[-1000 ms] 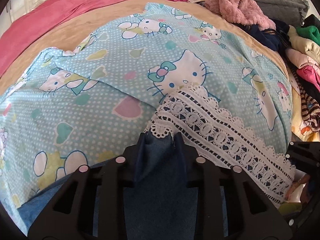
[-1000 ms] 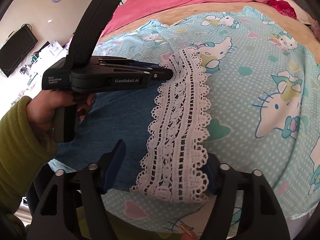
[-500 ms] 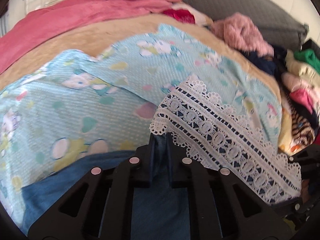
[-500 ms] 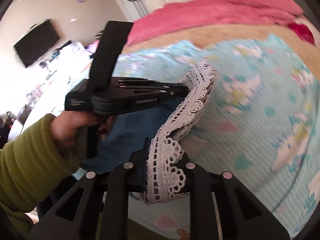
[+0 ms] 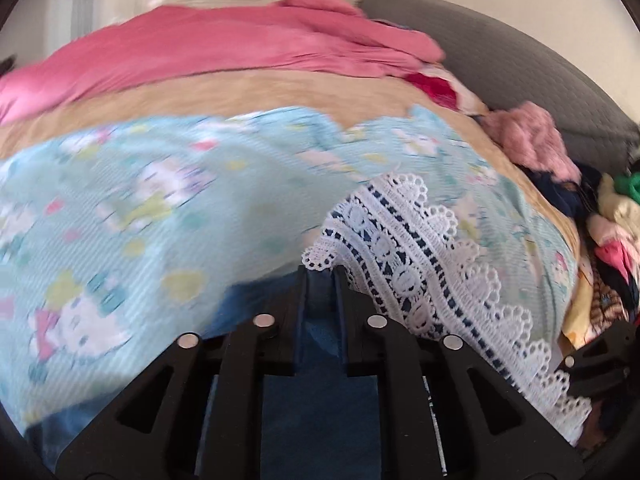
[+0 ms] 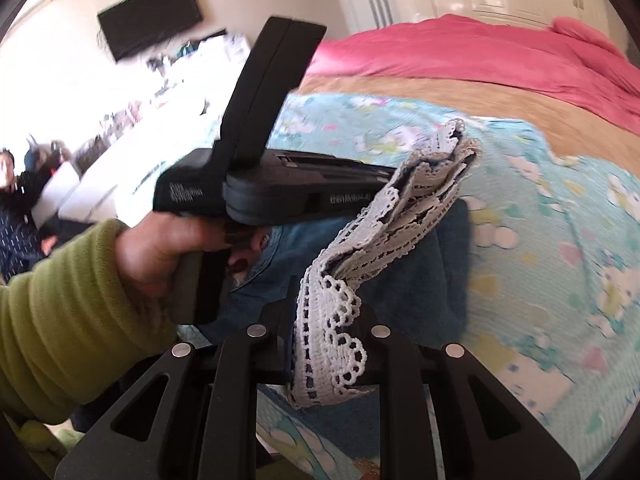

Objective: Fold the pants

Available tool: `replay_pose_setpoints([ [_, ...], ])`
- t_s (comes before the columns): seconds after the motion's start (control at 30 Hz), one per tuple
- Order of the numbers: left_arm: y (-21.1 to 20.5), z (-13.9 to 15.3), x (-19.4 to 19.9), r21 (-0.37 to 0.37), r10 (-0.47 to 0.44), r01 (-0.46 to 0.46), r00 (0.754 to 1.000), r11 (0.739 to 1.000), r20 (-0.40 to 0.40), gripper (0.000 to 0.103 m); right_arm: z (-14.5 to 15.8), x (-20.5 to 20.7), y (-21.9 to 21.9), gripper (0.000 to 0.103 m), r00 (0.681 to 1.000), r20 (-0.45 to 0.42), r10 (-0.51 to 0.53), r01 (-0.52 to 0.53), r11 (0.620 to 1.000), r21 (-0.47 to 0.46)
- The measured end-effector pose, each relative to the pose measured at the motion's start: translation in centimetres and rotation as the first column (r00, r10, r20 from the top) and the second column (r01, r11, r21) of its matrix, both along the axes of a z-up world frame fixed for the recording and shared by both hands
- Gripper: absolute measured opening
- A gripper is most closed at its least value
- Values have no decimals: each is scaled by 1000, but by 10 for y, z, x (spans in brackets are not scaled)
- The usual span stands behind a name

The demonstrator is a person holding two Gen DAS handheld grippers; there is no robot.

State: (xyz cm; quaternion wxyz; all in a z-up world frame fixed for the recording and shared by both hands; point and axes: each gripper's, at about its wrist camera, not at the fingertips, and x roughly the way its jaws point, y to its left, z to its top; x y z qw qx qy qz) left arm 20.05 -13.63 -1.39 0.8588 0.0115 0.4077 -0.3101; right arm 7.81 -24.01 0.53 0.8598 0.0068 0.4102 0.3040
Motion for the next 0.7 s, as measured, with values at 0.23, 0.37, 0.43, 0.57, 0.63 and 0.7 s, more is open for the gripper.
replay_pose_setpoints([
  [0.23,91,0,-9,-61,218,-220,975,974,-34,8,-27,0,50,17,997,-44,60,-64,994,-88],
  [0.37,130,2,-18,-124,287,-293,956,948,-65,19,-31,-6,74,27,994,-27,102,-104,987,-124],
  [0.43,141,-2,-20,-168,298,-310,950,936,-98,19,-32,-10,85,54,990,-38,137,-140,984,-111],
  [0.57,142,-10,-18,-199,282,-310,947,930,-155,27,-23,-25,95,62,978,-5,210,-209,972,-104],
  [0.63,138,-13,-18,-207,264,-295,950,933,-168,31,-16,-28,82,63,979,0,206,-205,976,-79],
  [0.7,134,-15,-16,-227,247,-287,950,931,-189,39,-8,-27,61,63,986,-3,167,-167,985,-34],
])
